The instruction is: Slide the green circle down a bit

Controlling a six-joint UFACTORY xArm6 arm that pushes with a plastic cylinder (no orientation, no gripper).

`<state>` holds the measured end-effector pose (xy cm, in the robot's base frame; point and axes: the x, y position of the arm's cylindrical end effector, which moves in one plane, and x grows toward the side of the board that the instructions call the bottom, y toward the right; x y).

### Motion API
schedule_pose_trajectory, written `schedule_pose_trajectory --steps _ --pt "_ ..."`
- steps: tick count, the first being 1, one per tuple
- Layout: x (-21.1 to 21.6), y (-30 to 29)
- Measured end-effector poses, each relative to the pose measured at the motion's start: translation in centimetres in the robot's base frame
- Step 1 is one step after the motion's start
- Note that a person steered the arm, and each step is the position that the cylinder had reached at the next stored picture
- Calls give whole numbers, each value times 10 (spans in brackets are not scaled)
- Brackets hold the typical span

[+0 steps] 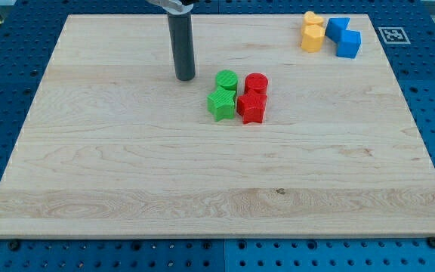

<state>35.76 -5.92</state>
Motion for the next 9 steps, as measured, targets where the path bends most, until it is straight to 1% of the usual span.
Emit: schedule_pose_trajectory --steps 3,7,9 --pt "0 31" --pt "0 40" --pt "0 67"
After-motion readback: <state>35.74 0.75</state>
